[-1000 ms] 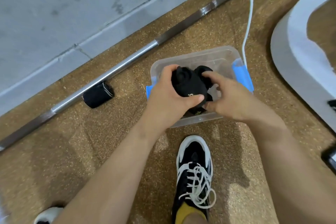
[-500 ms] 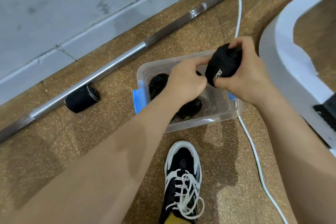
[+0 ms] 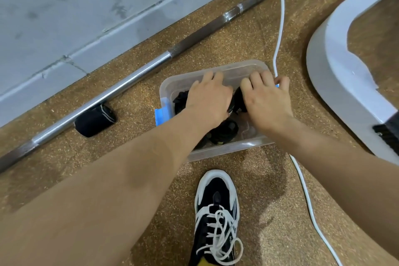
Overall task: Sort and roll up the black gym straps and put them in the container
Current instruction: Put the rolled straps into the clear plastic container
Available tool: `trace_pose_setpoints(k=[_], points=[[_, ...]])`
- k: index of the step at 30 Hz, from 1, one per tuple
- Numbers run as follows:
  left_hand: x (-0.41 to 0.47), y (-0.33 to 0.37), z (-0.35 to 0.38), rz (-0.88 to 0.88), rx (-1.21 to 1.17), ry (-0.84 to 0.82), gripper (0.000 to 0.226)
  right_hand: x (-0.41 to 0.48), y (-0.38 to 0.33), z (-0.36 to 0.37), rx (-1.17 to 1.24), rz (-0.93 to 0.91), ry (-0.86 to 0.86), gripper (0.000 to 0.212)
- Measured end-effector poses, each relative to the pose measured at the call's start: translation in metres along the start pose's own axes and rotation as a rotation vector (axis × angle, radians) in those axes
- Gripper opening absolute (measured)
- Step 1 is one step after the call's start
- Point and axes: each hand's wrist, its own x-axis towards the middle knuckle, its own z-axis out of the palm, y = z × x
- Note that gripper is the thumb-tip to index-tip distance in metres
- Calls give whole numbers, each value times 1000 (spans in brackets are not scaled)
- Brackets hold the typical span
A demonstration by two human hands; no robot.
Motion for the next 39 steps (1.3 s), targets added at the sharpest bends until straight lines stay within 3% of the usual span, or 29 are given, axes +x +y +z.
trace_pose_setpoints(k=[6, 11, 13, 16, 20, 22, 24, 26, 28, 31, 35, 37, 39], points=[[-1, 0, 4, 26, 0, 67, 42, 21, -11, -13, -30, 52, -187, 43], [-3, 4, 16, -15, -73, 103, 36, 24, -6, -24, -23, 50, -344, 48], [-3, 0, 15, -5, -151, 84, 44, 24, -1, -38, 126, 78, -370, 46], [-14, -11, -3, -54, -415, 125, 48, 29, 2, -69, 476, 142, -232, 30], [-66, -47, -23, -277, -642, 409, 32, 41, -30, -107, 1093, 227, -188, 7], [-97, -77, -17, -514, -839, 418, 27, 46, -59, -112, 1255, 197, -235, 6], [-123, -111, 0, -756, -1033, 336, 30, 48, -91, -106, 1235, 140, -291, 7], [-144, -145, 24, -864, -892, 185, 42, 47, -122, -97, 1115, 72, -302, 11], [-158, -172, 48, -839, -649, 28, 63, 44, -152, -91, 991, -32, -309, 24], [-162, -196, 65, -808, -435, -124, 82, 42, -194, -86, 964, -135, -467, 50], [-158, -206, 79, -785, -187, -130, 79, 38, -227, -72, 1217, 32, -716, 75], [-163, -199, 86, -803, -214, -118, 74, 34, -234, -65, 1356, 167, -772, 79], [-171, -189, 84, -852, -474, -52, 65, 29, -237, -59, 1436, 256, -802, 84]])
